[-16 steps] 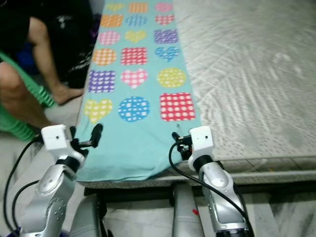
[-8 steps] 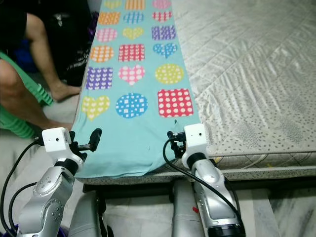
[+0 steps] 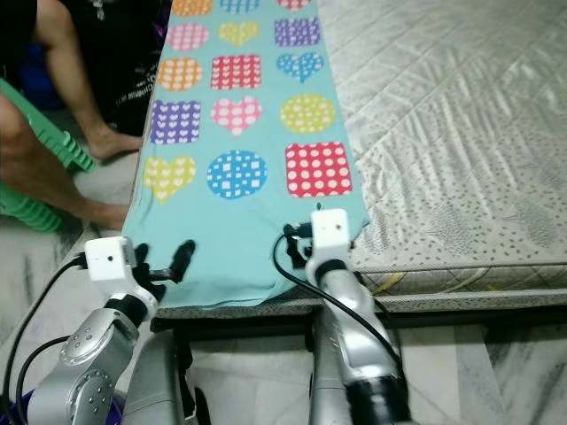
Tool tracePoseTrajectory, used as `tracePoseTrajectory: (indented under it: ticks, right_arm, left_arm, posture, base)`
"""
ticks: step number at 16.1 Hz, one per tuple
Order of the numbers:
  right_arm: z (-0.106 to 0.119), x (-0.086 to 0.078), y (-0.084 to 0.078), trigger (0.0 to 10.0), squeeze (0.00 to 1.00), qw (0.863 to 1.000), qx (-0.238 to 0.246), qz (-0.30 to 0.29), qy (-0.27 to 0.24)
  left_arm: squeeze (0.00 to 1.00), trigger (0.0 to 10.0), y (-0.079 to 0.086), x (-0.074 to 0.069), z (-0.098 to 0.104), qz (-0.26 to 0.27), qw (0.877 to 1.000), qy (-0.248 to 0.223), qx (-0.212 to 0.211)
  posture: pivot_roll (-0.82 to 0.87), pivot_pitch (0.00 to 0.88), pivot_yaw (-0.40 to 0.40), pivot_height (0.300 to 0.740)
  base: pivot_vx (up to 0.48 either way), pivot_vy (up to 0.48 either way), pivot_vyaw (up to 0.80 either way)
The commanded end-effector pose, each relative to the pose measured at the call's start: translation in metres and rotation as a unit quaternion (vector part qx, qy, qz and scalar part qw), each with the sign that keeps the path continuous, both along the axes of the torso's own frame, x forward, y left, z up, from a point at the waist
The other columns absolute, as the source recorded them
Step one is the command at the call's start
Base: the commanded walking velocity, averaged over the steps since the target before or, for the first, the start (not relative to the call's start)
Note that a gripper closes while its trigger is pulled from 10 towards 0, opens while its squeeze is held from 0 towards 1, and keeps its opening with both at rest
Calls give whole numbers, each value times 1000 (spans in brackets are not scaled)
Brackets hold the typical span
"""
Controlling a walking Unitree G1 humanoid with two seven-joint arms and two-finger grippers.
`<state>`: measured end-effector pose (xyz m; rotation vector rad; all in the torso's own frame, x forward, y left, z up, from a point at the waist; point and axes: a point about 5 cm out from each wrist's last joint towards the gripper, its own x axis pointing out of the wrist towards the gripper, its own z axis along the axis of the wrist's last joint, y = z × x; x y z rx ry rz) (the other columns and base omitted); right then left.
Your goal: Clean up the room
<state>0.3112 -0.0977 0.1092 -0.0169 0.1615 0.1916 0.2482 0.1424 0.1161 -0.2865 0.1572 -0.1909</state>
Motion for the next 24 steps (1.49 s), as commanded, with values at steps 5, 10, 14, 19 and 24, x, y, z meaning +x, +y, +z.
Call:
tracePoseTrajectory:
  ticks: [5, 10, 14, 19, 24]
  right_arm:
    - [-1, 25, 14, 10000, 0, 998, -22, -53, -18]
    - [7, 40, 12, 10000, 0, 990, -84, -110, -36]
    - [-10, 35, 3, 10000, 0, 985, -110, -132, -8]
    - [-28, 30, 0, 4118, 0, 983, -101, -144, 47]
    - [-31, 30, -1, 0, 0, 983, -94, -145, 60]
  left_arm:
    - [0, 10000, 1, -13, 0, -44, 999, 8, 26]
    - [0, 10000, -1, -12, 4, -50, 998, 2, 34]
    - [0, 10000, -1, -11, 4, -50, 998, 3, 37]
    - [0, 10000, -4, -10, 4, -54, 998, 3, 32]
    - [0, 10000, -13, -15, 11, -106, 994, -15, 10]
  posture:
    - [-68, 286, 61, 576]
    - [-63, 277, 59, 576]
    - [-67, 273, 60, 576]
    - [-71, 264, 59, 576]
    - [-66, 263, 56, 576]
  base:
    - [0, 0, 0]
    - [0, 0, 0]
    - [0, 0, 0]
    - [0, 0, 0]
    - [0, 0, 0]
